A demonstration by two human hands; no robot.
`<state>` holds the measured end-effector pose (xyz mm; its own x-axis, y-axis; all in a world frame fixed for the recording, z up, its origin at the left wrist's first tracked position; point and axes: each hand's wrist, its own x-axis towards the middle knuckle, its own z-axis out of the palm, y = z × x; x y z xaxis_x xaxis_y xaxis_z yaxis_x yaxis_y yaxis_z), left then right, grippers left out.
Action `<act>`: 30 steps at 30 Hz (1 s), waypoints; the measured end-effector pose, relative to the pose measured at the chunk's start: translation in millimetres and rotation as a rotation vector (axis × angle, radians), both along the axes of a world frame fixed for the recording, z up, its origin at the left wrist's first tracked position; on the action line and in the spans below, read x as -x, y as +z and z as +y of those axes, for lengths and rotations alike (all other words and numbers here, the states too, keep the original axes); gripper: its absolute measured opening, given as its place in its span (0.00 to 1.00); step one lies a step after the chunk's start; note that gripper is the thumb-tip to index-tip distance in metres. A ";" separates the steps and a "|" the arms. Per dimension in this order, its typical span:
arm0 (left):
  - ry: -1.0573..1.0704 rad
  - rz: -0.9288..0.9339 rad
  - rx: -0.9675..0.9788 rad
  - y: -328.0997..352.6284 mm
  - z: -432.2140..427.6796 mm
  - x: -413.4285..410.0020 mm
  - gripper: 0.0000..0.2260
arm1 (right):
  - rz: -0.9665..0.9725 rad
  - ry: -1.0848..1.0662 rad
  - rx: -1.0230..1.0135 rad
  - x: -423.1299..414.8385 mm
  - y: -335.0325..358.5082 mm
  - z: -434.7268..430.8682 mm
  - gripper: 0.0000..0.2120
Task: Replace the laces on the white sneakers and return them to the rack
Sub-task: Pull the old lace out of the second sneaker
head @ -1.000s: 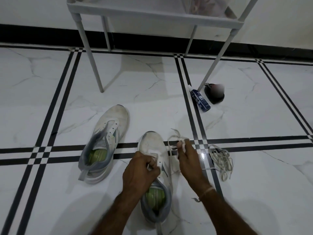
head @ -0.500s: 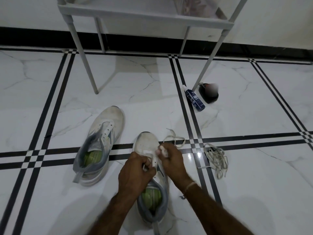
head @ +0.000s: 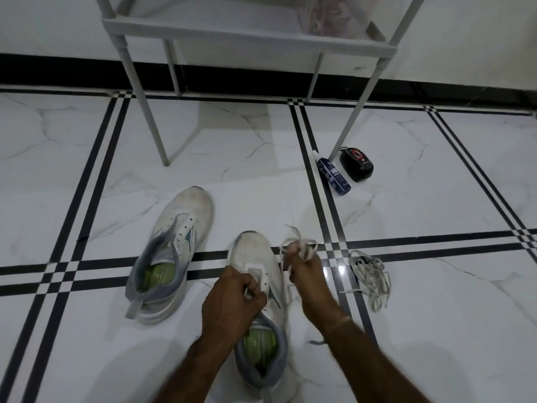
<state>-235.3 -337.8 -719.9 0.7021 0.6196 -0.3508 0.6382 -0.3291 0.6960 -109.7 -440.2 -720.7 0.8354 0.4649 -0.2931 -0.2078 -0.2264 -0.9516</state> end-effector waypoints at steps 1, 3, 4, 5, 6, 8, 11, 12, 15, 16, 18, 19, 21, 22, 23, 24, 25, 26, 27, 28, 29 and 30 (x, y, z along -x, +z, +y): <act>-0.006 0.011 -0.045 0.1 -0.1 1.9 0.07 | 0.144 -0.071 -0.089 -6.3 11.7 -0.6 0.14; -0.056 -0.014 -0.245 1.0 -4.8 -1.4 0.17 | 0.337 -0.106 -0.278 -15.5 34.8 -3.8 0.11; -0.091 -0.088 -0.254 3.6 -7.7 -5.6 0.28 | 0.426 -0.092 -0.393 -18.5 45.5 -2.4 0.10; -0.126 -0.143 -0.159 9.7 -11.8 -14.0 0.36 | 0.509 -0.073 -0.484 -21.4 55.2 -0.8 0.08; -0.162 -0.180 -0.012 18.5 -15.7 -23.2 0.41 | 0.569 -0.057 -0.541 -23.7 64.4 2.5 0.06; -0.232 -0.253 0.311 33.3 -20.0 -41.5 0.30 | 0.591 -0.058 -0.598 -35.5 79.5 2.6 0.05; -0.004 -0.453 0.678 46.3 -7.3 -52.0 0.05 | 0.343 -0.040 -0.445 -51.4 99.0 -12.7 0.13; 0.085 -0.483 0.738 47.4 -0.8 -51.7 0.09 | 0.209 0.018 -0.311 -48.8 102.9 -18.4 0.15; 0.093 -0.507 0.746 61.3 7.1 -60.5 0.13 | -0.003 0.226 -0.165 -26.0 96.5 -26.1 0.15; 0.074 -0.513 0.785 66.4 3.9 -65.3 0.14 | -0.016 0.265 -0.201 -18.8 90.6 -24.7 0.15; 0.144 -0.492 0.895 78.0 -2.1 -72.7 0.19 | -0.028 0.225 -0.282 -9.2 79.1 -19.4 0.14; 0.188 -0.475 0.931 79.1 -4.8 -75.4 0.21 | -0.030 0.165 -0.304 -8.0 76.1 -17.0 0.14; 0.246 -0.412 0.906 86.6 -7.7 -78.0 0.23 | -0.044 0.055 -0.307 -5.0 73.2 -14.2 0.12; 0.243 -0.384 0.868 88.2 -9.3 -79.1 0.24 | -0.057 0.020 -0.307 -3.2 71.7 -14.4 0.12; 0.239 -0.367 0.848 89.5 -11.8 -80.3 0.25 | -0.082 -0.010 -0.298 -1.9 69.4 -15.9 0.12; 0.233 -0.355 0.837 89.4 -13.5 -82.2 0.26 | -0.118 -0.035 -0.283 -1.4 66.6 -16.8 0.11; 0.232 -0.350 0.844 90.6 -16.1 -84.0 0.27 | -0.148 -0.063 -0.270 -1.9 63.9 -16.9 0.11; 0.211 -0.333 0.849 90.1 -18.9 -85.9 0.28 | -0.157 -0.095 -0.259 -2.0 62.3 -17.1 0.09; 0.177 -0.313 0.860 88.6 -21.9 -87.9 0.30 | -0.144 -0.121 -0.256 -0.5 62.4 -17.1 0.09; 0.144 -0.298 0.872 85.7 -25.4 -89.4 0.31 | -0.106 -0.144 -0.260 0.9 64.0 -16.7 0.10; 0.127 -0.294 0.890 84.8 -28.0 -90.0 0.32 | -0.057 -0.151 -0.266 1.9 66.8 -16.4 0.12; 0.107 -0.298 0.897 83.3 -28.4 -88.5 0.32 | -0.001 -0.161 -0.270 0.3 70.6 -17.3 0.15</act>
